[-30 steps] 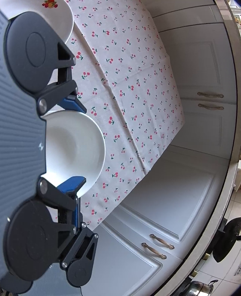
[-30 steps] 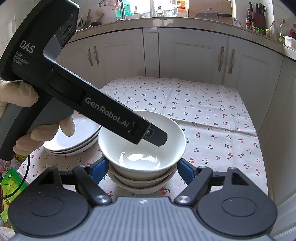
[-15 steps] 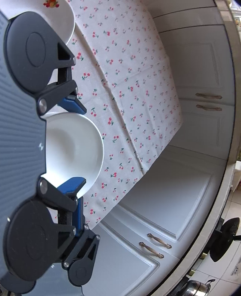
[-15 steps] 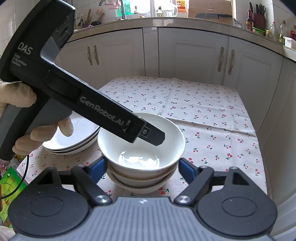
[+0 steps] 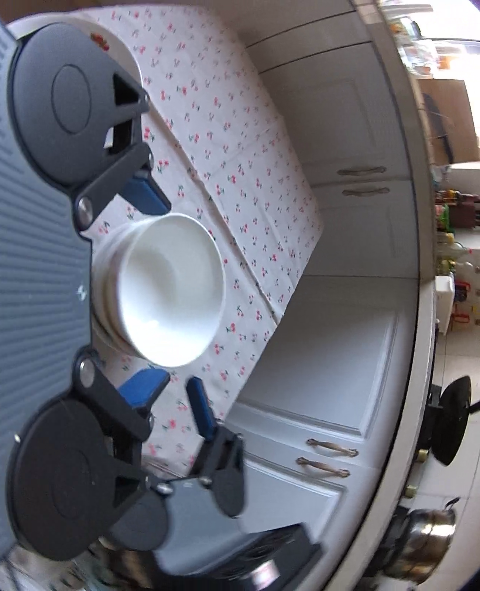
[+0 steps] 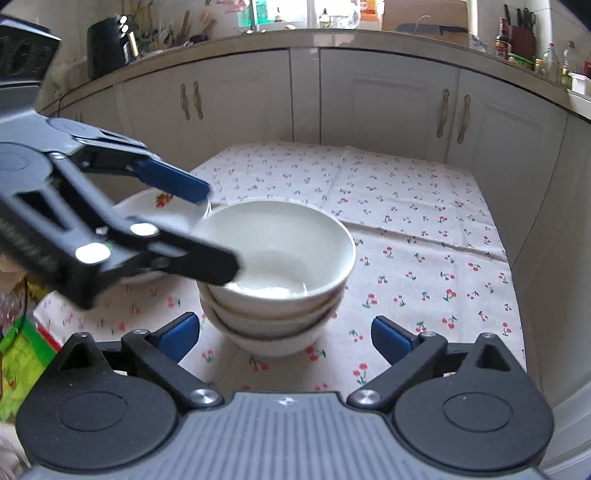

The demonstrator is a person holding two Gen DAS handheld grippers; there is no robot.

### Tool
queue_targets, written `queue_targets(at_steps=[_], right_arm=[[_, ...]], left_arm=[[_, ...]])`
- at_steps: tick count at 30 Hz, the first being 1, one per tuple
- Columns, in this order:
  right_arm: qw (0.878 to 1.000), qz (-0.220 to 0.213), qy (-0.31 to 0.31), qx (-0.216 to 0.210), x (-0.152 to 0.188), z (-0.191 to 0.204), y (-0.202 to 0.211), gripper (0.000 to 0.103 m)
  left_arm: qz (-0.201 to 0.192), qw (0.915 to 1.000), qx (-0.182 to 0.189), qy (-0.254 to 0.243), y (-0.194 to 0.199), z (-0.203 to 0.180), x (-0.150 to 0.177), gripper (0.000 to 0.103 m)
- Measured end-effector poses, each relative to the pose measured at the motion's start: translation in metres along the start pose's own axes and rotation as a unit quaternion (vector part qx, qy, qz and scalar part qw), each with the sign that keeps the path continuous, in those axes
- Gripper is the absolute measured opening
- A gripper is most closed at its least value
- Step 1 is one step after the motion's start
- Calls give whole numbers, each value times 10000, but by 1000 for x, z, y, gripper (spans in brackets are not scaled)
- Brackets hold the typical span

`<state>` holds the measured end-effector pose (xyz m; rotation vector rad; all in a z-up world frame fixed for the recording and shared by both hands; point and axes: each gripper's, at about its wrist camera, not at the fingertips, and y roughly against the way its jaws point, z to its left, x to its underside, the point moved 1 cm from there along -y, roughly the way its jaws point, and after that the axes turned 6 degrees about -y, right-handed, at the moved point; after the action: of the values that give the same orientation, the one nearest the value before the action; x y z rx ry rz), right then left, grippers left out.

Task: Organize plates and bowls
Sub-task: 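Grasp the three-bowl stack from opposite rims with both grippers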

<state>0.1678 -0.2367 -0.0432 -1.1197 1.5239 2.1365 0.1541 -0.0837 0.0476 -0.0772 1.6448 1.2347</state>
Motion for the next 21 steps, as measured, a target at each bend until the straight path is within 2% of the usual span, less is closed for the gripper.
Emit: queue_targets(at_steps=[4, 8, 12, 17, 21], right_arm=[[9995, 170, 274, -43, 7, -7, -4, 102], [9992, 268, 303, 67, 13, -18, -15, 102], [9993, 288, 251, -30, 15, -22, -22, 101], [9960, 331, 766, -308, 10, -17, -32, 99], [9932, 352, 1005, -463, 5, -19, -42, 95]], left_arm=[[4, 9989, -166, -437, 3, -9, 18, 97], [330, 9984, -140, -427, -13, -10, 35, 97], [546, 9967, -97, -592, -28, -8, 44, 97], [646, 9935, 145, -928, -41, -2, 46, 96], [714, 9914, 242, -1067, -57, 8, 45, 91]])
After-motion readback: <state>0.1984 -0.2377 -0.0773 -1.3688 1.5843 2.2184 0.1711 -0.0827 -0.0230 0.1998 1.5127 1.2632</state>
